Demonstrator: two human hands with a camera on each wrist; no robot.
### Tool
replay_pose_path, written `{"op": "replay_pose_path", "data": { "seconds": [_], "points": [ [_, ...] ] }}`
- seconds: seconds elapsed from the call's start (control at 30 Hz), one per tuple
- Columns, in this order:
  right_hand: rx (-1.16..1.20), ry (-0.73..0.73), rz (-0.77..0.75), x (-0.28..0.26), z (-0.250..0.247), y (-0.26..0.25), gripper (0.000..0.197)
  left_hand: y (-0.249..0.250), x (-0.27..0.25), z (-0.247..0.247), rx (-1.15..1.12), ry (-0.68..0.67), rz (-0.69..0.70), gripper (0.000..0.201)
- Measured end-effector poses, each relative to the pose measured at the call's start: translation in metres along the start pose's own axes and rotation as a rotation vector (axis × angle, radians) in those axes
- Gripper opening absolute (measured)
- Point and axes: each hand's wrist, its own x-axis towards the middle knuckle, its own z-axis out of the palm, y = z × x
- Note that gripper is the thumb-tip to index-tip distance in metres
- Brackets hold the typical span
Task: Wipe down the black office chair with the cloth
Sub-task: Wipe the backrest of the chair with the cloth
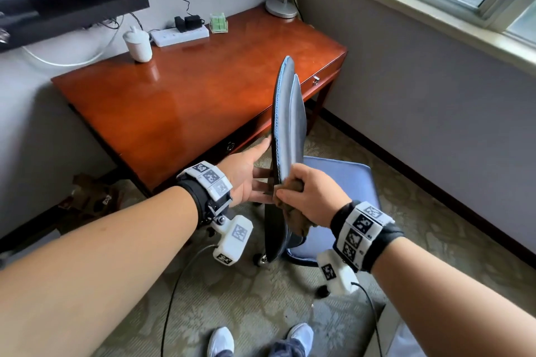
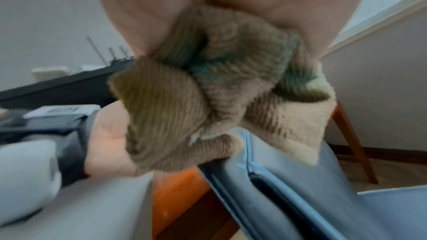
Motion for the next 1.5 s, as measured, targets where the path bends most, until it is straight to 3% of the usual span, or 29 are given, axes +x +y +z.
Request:
{"op": "replay_pose_path", "data": {
  "seconds": [0.1, 0.27, 0.4, 0.6, 0.7, 0.83, 0.93, 1.13, 1.27, 1.37, 1.5],
  "points": [
    [-0.139, -0.122, -0.024, -0.006, -0.013, -0.002, 0.023, 0.0, -0.002, 0.006, 0.004, 0.018, 0.0, 0.069],
    [0.081, 0.164, 0.021, 0.013, -0.029, -0.02, 0.024, -0.003, 0.0, 0.007, -0.005, 0.026, 0.015, 0.063],
    [-0.115, 0.065, 0.03, 0.01, -0.005, -0.02, 0.029, -0.005, -0.004, 0.0, -0.011, -0.004, 0.023, 0.04],
    [-0.245, -0.121, -0.04, 0.011, -0.032, -0.023, 0.025, -0.005, -0.002, 0.001, 0.073, -0.053, 0.028, 0.044],
    [-0.12, -0.036, 0.017, 0.012, -0.042, -0.018, 0.021, -0.011, 0.001, -0.004, 0.141, -0.106, 0.06, 0.072],
    [0.246, 0.208, 0.247, 0.006, -0.05, -0.008, 0.012, -0.012, 0.009, -0.009, 0.188, -0.099, 0.044, 0.12],
    [0.249, 0.203, 0.248, 0.005, -0.052, -0.008, 0.012, -0.009, 0.012, -0.003, 0.357, -0.112, 0.081, 0.139],
    [0.03, 0.006, 0.018, 0.023, -0.037, -0.012, 0.018, -0.012, 0.015, 0.004, 0.474, -0.126, 0.09, 0.095],
    [-0.161, -0.076, -0.046, 0.037, -0.032, -0.02, 0.02, -0.014, 0.011, -0.001, 0.517, -0.177, 0.071, 0.085],
    [-0.274, -0.04, -0.067, 0.05, -0.031, -0.028, 0.021, -0.015, 0.01, -0.002, 0.485, -0.154, 0.056, 0.083],
    [-0.208, 0.087, -0.017, 0.065, -0.03, -0.033, 0.021, -0.01, 0.011, -0.001, 0.472, -0.102, 0.036, 0.069]
  ]
}}
